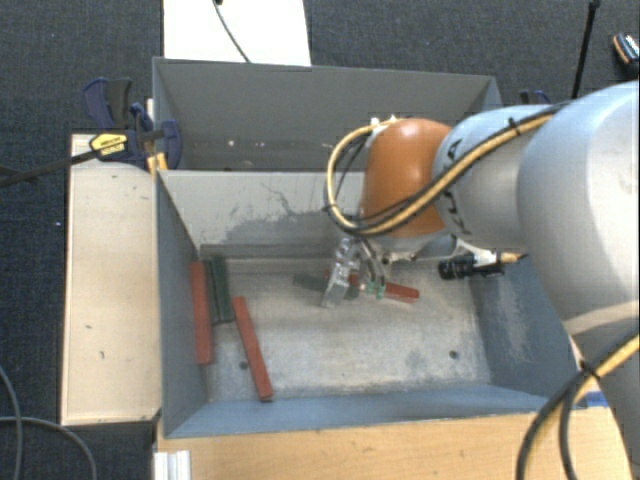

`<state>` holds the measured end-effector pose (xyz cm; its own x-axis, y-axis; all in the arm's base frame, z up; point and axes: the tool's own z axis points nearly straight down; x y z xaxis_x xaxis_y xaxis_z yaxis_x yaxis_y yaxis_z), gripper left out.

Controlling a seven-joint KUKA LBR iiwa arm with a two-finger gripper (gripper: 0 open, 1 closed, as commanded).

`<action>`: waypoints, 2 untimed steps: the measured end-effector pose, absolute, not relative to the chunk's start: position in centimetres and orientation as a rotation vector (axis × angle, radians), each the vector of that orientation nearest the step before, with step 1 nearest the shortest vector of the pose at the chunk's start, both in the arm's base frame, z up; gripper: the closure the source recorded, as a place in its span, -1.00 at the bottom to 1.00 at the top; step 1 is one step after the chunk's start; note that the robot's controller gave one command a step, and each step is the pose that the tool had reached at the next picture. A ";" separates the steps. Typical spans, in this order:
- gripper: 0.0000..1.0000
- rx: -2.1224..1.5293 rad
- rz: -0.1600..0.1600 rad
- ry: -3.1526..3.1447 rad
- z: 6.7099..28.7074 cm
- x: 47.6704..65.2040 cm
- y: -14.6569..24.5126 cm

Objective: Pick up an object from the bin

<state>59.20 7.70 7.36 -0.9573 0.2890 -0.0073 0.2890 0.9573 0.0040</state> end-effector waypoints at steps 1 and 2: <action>1.00 0.441 0.008 3.100 19.3 59.4 11.4; 1.00 0.491 0.000 3.103 21.6 56.0 9.3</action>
Offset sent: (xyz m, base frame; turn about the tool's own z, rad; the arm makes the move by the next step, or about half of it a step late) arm -0.0007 0.0351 0.1139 -0.0063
